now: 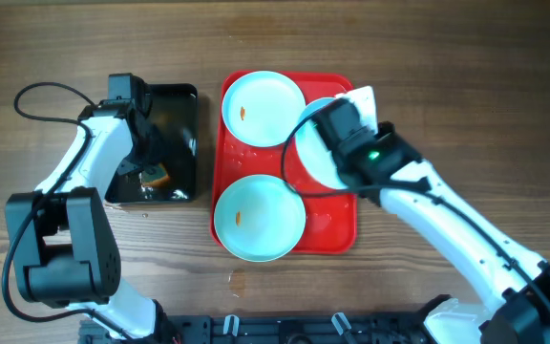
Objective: Clean dirty plates on tray and stack at the side
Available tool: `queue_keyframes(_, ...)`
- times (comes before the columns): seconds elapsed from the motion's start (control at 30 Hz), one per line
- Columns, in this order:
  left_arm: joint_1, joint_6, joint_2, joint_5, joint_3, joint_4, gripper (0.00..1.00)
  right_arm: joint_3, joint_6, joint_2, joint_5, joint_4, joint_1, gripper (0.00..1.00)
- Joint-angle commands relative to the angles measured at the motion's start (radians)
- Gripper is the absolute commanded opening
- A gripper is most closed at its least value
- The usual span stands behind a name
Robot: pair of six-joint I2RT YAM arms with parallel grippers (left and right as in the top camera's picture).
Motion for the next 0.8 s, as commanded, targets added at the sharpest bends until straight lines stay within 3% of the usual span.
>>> queue_keyframes(0.0, 0.003, 0.009, -0.004, 0.008, -0.002, 0.003, 0.11, 0.01, 0.001, -0.01, 0.315, 0.004, 0.093, 0.04)
queue_keyframes(0.33, 0.003, 0.009, -0.004, 0.008, -0.002, 0.002, 0.13, 0.01, -0.005, -0.01, 0.513, 0.005, 0.217, 0.05)
queue_keyframes(0.77, 0.003, 0.008, -0.004, 0.009, -0.002, 0.002, 0.13, 0.01, -0.005, -0.01, 0.522, 0.005, 0.243, 0.04)
